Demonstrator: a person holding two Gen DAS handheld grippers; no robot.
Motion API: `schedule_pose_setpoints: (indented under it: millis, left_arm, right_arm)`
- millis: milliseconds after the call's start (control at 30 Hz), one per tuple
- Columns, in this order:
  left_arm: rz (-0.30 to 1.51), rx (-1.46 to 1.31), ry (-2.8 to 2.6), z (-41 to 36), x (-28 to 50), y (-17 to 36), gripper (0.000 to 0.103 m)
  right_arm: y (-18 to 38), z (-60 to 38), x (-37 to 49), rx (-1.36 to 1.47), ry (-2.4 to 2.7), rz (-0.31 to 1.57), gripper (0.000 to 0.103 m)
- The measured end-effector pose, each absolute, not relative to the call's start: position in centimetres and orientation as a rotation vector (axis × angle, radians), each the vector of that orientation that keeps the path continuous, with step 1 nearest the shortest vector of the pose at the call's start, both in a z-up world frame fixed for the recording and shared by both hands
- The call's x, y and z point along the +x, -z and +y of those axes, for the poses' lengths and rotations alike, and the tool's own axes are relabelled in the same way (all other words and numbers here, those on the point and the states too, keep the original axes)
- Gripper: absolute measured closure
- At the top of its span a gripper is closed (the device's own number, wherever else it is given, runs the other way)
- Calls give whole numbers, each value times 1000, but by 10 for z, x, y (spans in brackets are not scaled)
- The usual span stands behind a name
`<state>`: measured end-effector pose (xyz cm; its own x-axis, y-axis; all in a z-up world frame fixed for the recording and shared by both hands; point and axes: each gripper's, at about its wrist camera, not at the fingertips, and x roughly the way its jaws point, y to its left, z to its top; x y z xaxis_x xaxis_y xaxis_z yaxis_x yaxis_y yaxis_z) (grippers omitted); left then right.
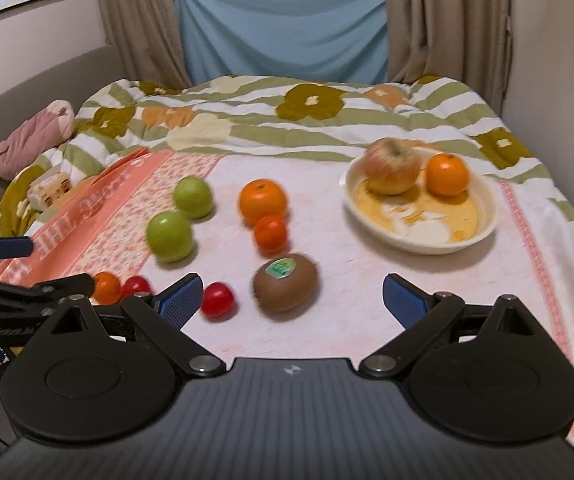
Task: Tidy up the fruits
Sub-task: 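Grasp the small tangerine with the left tool, then grasp the red tomato with the right tool while the left tool holds the tangerine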
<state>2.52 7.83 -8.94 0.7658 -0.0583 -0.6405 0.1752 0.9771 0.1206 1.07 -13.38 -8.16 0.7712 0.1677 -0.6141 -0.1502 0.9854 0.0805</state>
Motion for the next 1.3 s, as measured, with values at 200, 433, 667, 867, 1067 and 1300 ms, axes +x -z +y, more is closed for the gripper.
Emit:
schedule_pose_setpoints:
  millis: [200, 433, 667, 867, 1067, 1300]
  left_arm:
    - [739, 205, 147, 93, 43, 115, 30]
    - [773, 237, 177, 99, 59, 133, 41]
    - [809, 232, 219, 98, 70, 147, 62]
    - [805, 221, 230, 100, 67, 147, 62]
    - [803, 227, 222, 101, 64, 146, 62]
    - [807, 217, 207, 100, 64, 145, 62]
  right_arm:
    - [110, -98, 13, -2, -189, 691, 0]
    - [133, -74, 25, -14, -206, 726, 12]
    - [144, -65, 34, -26, -203, 745, 21]
    - [150, -61, 42, -21, -205, 752, 28]
    - [157, -57, 53, -50, -202, 751, 36]
    - [162, -58, 64, -52, -206, 754, 49]
